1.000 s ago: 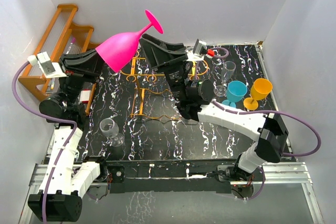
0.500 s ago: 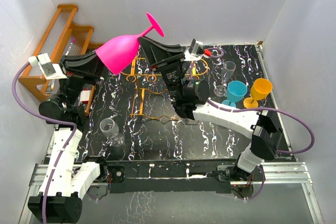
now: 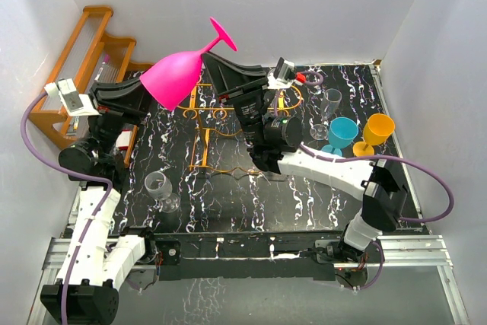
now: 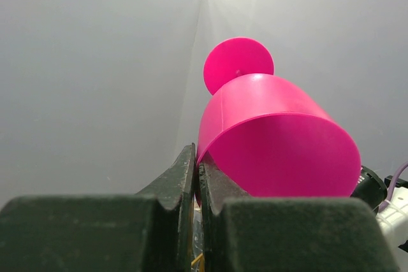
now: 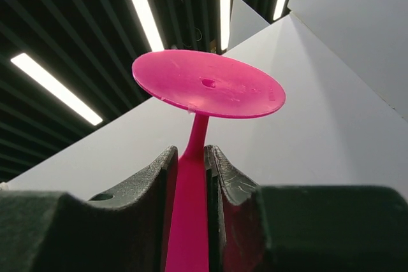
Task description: Place the wine glass upside down on the wine glass rack
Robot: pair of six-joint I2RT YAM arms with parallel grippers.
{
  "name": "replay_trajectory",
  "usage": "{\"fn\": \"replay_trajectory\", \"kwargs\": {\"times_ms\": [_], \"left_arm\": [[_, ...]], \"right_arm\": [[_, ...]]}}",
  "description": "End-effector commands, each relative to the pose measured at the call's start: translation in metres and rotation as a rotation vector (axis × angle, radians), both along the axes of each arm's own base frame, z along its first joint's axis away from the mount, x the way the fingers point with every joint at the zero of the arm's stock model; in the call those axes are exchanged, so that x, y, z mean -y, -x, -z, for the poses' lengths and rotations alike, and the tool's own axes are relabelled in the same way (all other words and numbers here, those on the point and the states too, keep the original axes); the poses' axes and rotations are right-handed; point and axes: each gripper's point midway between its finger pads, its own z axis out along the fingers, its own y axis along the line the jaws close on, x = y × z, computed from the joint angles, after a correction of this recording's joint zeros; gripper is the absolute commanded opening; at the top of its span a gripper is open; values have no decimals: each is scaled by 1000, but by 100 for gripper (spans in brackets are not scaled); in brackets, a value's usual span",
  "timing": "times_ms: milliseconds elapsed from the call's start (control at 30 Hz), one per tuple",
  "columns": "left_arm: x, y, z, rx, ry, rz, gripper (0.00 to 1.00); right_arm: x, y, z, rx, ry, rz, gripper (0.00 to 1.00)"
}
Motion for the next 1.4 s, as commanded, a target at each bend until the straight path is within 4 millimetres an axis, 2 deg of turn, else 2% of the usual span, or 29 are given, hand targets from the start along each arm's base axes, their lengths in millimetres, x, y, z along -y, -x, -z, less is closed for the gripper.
{"fn": "replay_trajectory", "kwargs": {"times_ms": [0, 67, 267, 333, 467, 633, 733, 800, 867, 900, 933, 1033, 1167, 1233, 1367], "left_arm": [[5, 9, 3, 7, -15, 32, 0], [5, 10, 3, 6, -16, 32, 0], [7, 12, 7, -5, -21, 37, 0], [6, 11, 8, -4, -21, 26, 0], [6, 11, 7, 3, -23, 19, 0], [5, 6, 7, -4, -22, 5, 0], [2, -8, 11, -69, -13, -17, 1], [4, -18, 12, -127, -48, -28, 17], [10, -29, 23, -236, -128, -19, 28], [12, -30, 23, -264, -173, -20, 31], [13, -28, 22, -294, -219, -20, 37], [12, -28, 35, -412, -357, -46, 48], [8, -12, 53, -479, -508, -73, 72], [-1, -8, 57, -487, -544, -136, 84], [-23, -5, 65, -474, -652, -261, 97]], "right_arm": [[15, 11, -24, 47, -84, -10, 28], [14, 9, -22, 43, -84, -11, 35], [12, 6, -19, 28, -88, -8, 40], [12, 6, -18, 30, -87, -10, 34], [7, 8, -18, 49, -79, -22, 10], [1, 9, -20, 56, -74, -52, 8], [-1, 13, -28, 60, -46, -66, 8], [0, 17, -41, 75, 7, -45, 8], [6, 23, -58, 110, 90, 28, 8], [13, 27, -67, 128, 128, 68, 8], [28, 37, -80, 156, 147, 109, 8], [61, 50, -89, 178, 253, 221, 8], [100, 55, -59, 123, 450, 351, 8], [118, 58, -38, 91, 526, 393, 8], [130, 61, 15, 36, 772, 396, 8]]}}
